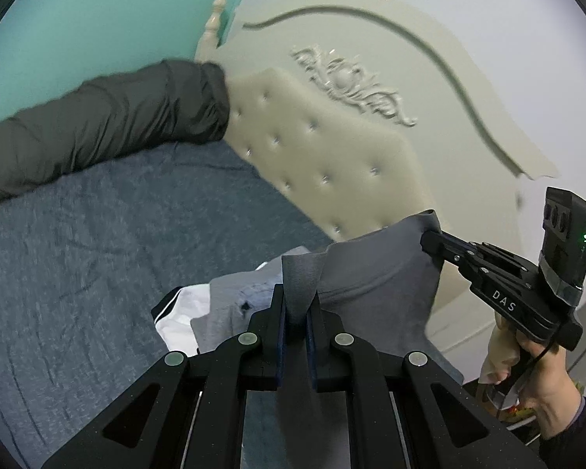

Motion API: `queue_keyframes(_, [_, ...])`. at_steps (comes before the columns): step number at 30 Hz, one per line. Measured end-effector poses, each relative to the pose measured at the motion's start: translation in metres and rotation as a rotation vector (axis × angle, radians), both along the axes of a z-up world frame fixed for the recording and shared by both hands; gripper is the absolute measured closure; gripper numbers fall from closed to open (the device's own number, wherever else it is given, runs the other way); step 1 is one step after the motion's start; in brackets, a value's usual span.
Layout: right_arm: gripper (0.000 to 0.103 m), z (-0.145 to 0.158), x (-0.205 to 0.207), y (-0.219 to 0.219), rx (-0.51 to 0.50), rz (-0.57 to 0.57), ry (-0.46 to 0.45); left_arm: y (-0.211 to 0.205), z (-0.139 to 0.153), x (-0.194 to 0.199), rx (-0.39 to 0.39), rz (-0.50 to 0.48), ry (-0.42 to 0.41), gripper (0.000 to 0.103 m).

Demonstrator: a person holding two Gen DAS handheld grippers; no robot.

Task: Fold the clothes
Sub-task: 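Lift the folded grey garment with both grippers and carry it toward the clothes stack, then lower the grey garment onto the clothes stack and open both grippers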

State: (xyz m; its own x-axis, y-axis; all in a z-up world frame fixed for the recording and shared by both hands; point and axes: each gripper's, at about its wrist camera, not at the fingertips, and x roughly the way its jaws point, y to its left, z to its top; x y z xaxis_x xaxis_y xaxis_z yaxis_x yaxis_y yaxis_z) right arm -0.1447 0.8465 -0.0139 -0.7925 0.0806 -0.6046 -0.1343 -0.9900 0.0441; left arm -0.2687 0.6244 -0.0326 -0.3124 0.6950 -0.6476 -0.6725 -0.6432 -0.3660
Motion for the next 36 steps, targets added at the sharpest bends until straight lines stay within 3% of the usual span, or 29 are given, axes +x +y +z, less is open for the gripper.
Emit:
queue_keyframes(8, [0.099,-0.041,-0.044,0.012,-0.018,-0.020,-0.100,0.014,-0.053,-0.032,-0.048,0.027,-0.086,0.089])
queue_keyframes(11, [0.091,-0.054,-0.055,0.020,-0.036,-0.057,-0.147,0.013,-0.067,-0.038,-0.070,0.066,-0.090,0.069])
queue_keyframes(12, [0.088,-0.054,-0.054,0.024,-0.031,-0.082,-0.146,0.008,-0.069,-0.039,-0.068,0.091,-0.081,0.054])
queue_keyframes(13, [0.085,-0.054,-0.051,0.028,-0.032,-0.102,-0.138,0.002,-0.069,-0.040,-0.061,0.111,-0.075,0.048])
queue_keyframes(15, [0.078,-0.047,-0.039,0.037,-0.075,-0.112,-0.088,-0.009,-0.069,-0.041,-0.052,0.140,-0.062,0.048])
queue_keyframes(20, [0.078,-0.035,-0.014,0.044,-0.190,-0.035,-0.006,-0.019,-0.059,-0.034,-0.020,0.132,-0.007,0.048])
queue_keyframes(27, [0.080,-0.058,-0.027,0.024,-0.200,0.059,-0.115,0.010,-0.073,-0.017,-0.102,0.037,0.029,0.048])
queue_keyframes(32, [0.085,-0.084,-0.027,0.028,-0.175,-0.005,-0.215,0.012,-0.093,-0.022,-0.193,0.055,0.031,0.048])
queue_keyframes(36, [0.085,-0.083,-0.009,0.043,-0.221,-0.047,-0.153,-0.001,-0.087,-0.021,-0.175,0.086,0.046,0.048])
